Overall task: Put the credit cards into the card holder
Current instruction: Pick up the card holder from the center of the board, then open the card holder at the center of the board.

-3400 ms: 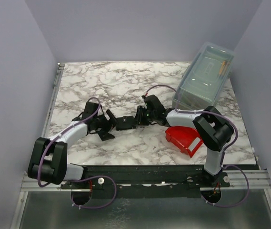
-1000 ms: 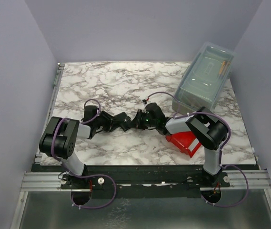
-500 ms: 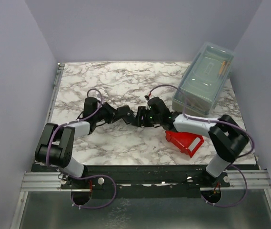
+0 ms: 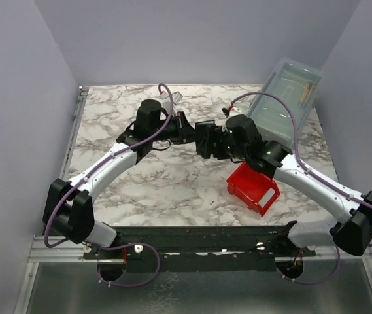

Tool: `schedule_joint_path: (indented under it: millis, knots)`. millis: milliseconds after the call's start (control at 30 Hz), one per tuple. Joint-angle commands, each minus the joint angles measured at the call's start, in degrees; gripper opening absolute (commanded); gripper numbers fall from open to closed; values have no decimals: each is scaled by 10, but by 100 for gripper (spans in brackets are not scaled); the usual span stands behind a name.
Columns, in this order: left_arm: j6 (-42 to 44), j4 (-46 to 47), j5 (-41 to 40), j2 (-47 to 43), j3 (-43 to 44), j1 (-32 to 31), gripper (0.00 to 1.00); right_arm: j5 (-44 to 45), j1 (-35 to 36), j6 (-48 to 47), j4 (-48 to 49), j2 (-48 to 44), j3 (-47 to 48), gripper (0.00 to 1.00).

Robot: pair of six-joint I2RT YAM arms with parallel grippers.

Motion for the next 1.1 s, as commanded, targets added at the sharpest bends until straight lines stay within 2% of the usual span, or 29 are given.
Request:
schedule_joint_path:
  millis: [0, 167, 300, 500, 667, 800, 900, 1067]
  knots:
    - [126, -169, -136, 19, 78, -47, 0, 134, 4, 45, -145, 25, 64, 75]
    - [113, -171, -142, 31, 82, -51, 0, 198, 4, 58, -129, 41, 69, 67]
    - [119, -169, -136, 35, 75, -57, 0, 186, 3, 32, -76, 58, 60, 60]
    - [122, -167, -131, 37, 78, -60, 0, 159, 4, 33, -63, 121, 90, 59]
    - [120, -162, -137, 29, 67, -62, 0, 129, 3, 33, -23, 123, 55, 59]
    - [123, -152, -124, 32, 60, -62, 0, 157, 4, 43, -25, 130, 46, 58]
    - [121, -147, -110, 29, 57, -63, 0, 178, 3, 42, -11, 137, 37, 52]
    - [120, -146, -115, 26, 58, -63, 0, 282, 3, 85, -97, 165, 53, 46]
